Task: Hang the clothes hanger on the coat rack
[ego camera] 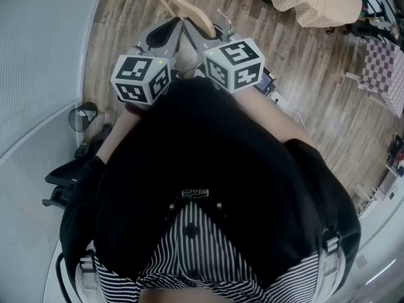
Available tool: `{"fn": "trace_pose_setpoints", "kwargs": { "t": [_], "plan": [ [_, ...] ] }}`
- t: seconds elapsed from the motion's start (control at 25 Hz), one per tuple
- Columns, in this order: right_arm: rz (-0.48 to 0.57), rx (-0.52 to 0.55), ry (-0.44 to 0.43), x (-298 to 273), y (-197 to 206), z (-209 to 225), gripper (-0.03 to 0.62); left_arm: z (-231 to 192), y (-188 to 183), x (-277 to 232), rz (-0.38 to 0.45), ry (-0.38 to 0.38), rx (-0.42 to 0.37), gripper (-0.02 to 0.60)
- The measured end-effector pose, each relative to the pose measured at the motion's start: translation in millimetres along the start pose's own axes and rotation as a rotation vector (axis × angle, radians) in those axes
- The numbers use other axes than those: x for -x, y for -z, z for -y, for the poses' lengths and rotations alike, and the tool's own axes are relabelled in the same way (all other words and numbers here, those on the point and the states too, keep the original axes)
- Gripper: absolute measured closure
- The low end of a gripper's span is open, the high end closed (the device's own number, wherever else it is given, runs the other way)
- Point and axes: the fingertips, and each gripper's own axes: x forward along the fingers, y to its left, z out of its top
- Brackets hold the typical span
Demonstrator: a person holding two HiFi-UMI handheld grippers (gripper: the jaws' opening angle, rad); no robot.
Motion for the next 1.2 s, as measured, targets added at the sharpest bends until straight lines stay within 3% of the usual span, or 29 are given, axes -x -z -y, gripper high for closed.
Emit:
{"fn": "trace_pose_setpoints", "kwargs": {
  "t": [0.32, 0.48, 0.64, 0.8, 0.96, 1.2],
  "plan": [
    [0.022, 0.000, -0.018, 12.2, -1.8, 4.3, 0.592, 12.6, -1.6, -0.6, 0.045, 0.036, 0.073, 0.578],
    [0.015, -0.009, -0.032, 12.2, 3.1, 5.6, 0.592, 13.6, 1.4, -2.2, 0.029, 0.008, 0.016, 0.575],
    [0.026, -0.022, -0.034, 22.9, 3.0, 16.3, 0.592, 26.8, 0.9, -8.7, 0.020, 0.029, 0.027, 0.575],
    [0.043, -0.033, -0.032, 38.3, 2.2, 35.4, 0.592, 48.6, 1.1, -24.1, 0.008, 0.037, -0.013, 0.575],
    [0.053, -0.045, -0.036, 50.8, 8.4, 49.8, 0.592, 60.2, 8.0, -38.3, -0.005, -0.020, -0.063, 0.577],
    [0.068, -0.040, -0.053, 69.1, 25.2, 57.2, 0.592, 79.7, 16.4, -43.8, 0.048, -0.057, -0.093, 0.578]
  ]
}}
